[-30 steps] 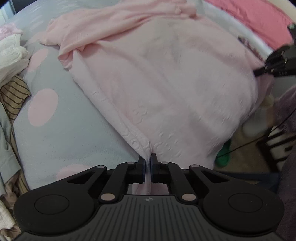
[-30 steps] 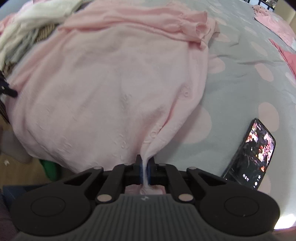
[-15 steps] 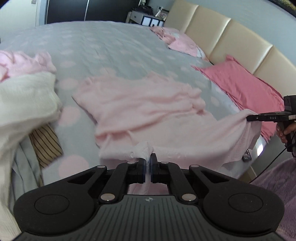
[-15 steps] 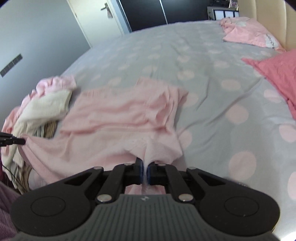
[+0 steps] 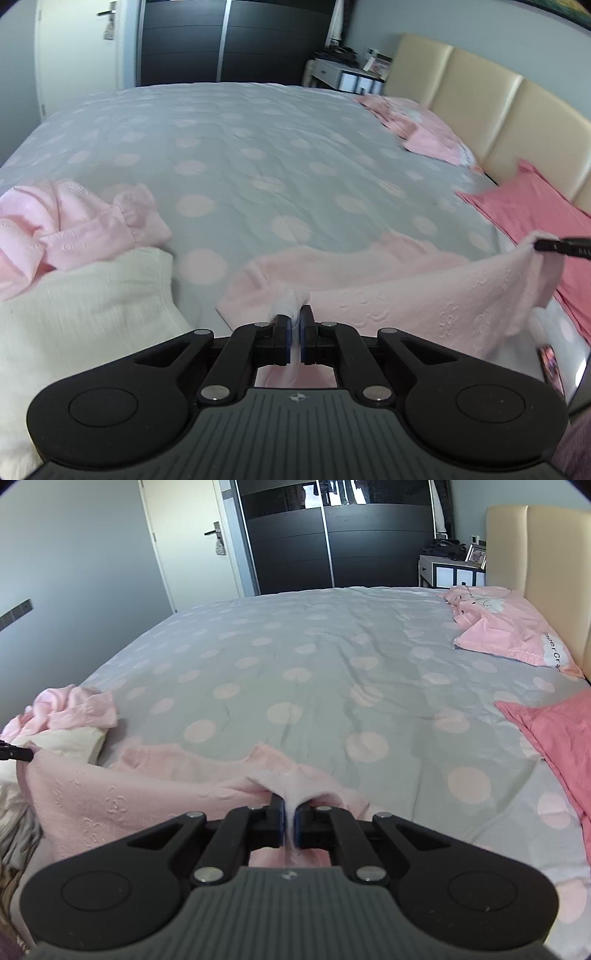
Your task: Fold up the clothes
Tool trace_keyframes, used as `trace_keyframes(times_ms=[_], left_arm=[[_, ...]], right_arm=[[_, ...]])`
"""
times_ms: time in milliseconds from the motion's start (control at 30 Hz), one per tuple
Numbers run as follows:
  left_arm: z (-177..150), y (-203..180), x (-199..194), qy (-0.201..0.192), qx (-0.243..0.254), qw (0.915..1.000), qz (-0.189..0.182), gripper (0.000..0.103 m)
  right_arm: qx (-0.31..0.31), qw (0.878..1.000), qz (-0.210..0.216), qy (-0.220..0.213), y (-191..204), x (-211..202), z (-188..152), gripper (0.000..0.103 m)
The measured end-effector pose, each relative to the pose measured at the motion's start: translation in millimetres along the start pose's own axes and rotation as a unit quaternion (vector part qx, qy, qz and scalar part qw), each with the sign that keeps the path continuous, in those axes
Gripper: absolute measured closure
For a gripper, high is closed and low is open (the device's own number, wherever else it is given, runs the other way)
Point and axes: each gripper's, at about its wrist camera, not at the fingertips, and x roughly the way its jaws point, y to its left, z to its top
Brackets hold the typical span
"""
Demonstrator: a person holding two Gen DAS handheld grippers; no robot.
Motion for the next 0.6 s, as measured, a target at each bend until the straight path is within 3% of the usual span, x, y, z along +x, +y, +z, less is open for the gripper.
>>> trace_keyframes(times_ms=[267,433,600], left_arm=[[15.7,20.4,77.5,0.013,-0.03,0.9986,0.041,0.101],[10.1,23.5,115.9,0.045,-0.026,0.9965,0.066,0.101],[3.2,26.5,134.8,0.08,-0.035,0.9928,0.081,0.099]], right_arm=[[0.023,0.999,-0.045,0.001,-8.0,73.4,10.1,0.097],[0.019,0.997,-0.062,0.032,-9.9,109.2,0.0,0.097],[0.03,0.996,-0.064,0.058,-14.3,124.8,-6.6,0.09]])
